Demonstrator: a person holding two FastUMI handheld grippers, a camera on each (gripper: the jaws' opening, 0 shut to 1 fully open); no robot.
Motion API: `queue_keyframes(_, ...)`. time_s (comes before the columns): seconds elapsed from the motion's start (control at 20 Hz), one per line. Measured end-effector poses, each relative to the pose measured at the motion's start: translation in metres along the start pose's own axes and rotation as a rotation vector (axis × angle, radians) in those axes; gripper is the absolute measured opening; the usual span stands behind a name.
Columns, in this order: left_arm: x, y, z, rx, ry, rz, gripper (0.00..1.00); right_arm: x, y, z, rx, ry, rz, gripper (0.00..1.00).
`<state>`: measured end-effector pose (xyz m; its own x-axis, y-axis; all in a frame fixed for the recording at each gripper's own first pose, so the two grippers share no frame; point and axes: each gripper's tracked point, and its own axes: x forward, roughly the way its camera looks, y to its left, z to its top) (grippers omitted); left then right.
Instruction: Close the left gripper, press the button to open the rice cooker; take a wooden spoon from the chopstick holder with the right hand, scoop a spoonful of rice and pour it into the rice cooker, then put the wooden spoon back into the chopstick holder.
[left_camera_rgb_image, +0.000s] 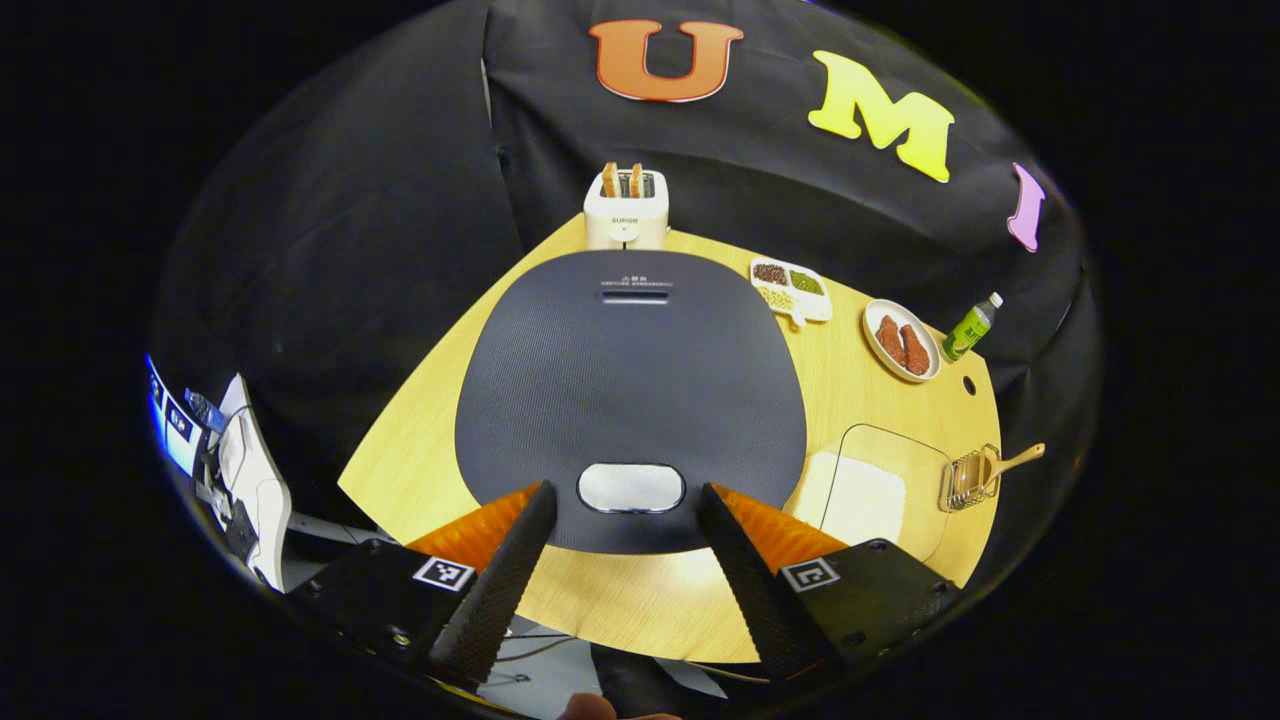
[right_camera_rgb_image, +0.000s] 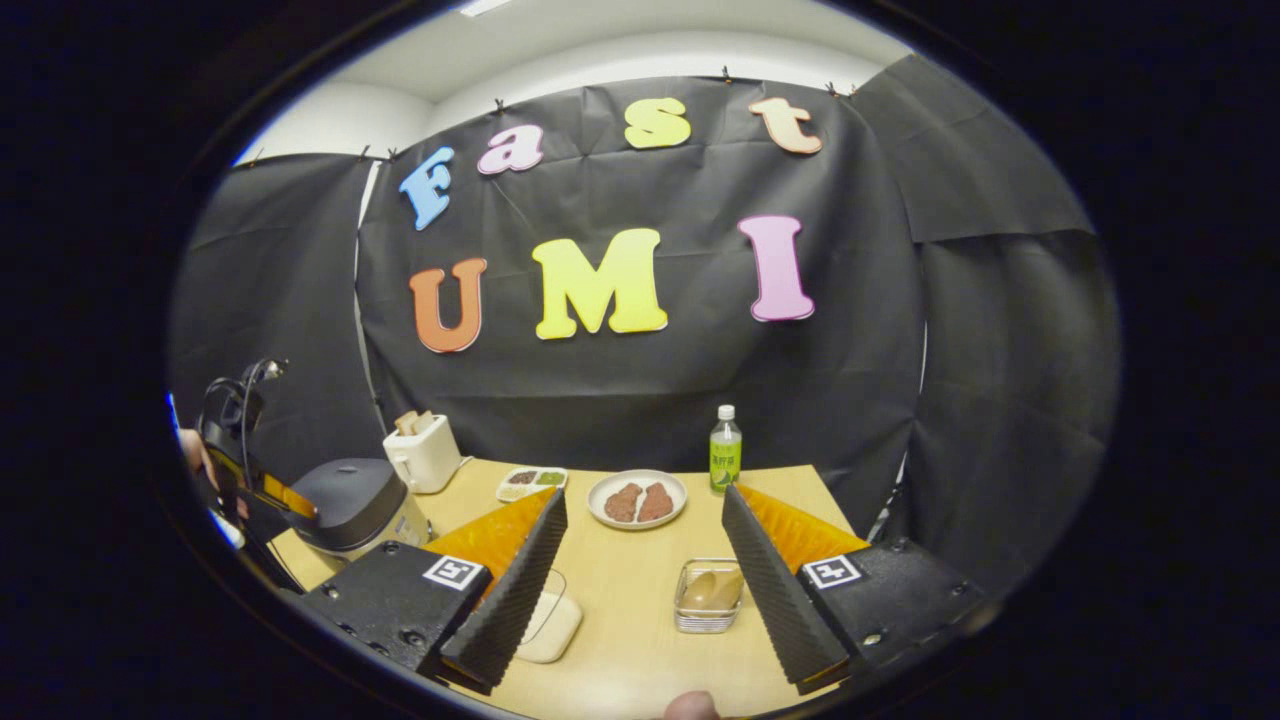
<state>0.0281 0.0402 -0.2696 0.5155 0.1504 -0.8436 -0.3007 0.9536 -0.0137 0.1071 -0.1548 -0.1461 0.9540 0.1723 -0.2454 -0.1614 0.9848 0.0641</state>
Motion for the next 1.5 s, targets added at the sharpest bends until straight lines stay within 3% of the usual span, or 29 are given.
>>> queue_keyframes(0.2,0.001,0.001,0.0,0.001,-0.014,0.008,1.0,0.009,0.006,-0.014,0.017,0.029,0.036,1.0)
queue_keyframes(0.45,-0.001,0.0,0.007,-0.003,-0.111,0.022,0.95,0.008,0.014,0.005,0.041,-0.002,0.029,1.0)
queue_keyframes(0.65,-0.023,-0.011,0.026,-0.088,-0.234,-0.065,0.96,-0.012,0.039,0.018,0.027,-0.026,0.023,1.0)
queue_keyframes(1.0,-0.153,0.013,0.041,-0.062,-0.588,-0.223,0.95,-0.101,0.119,0.037,-0.02,-0.095,-0.026,1.0)
queue_keyframes(1.3,-0.266,0.041,-0.004,0.073,-0.807,-0.331,0.95,-0.211,0.212,0.049,-0.039,-0.174,-0.037,1.0)
queue_keyframes(1.5,-0.305,0.039,-0.049,0.14,-0.863,-0.396,0.94,-0.263,0.24,0.049,-0.057,-0.205,-0.05,1.0)
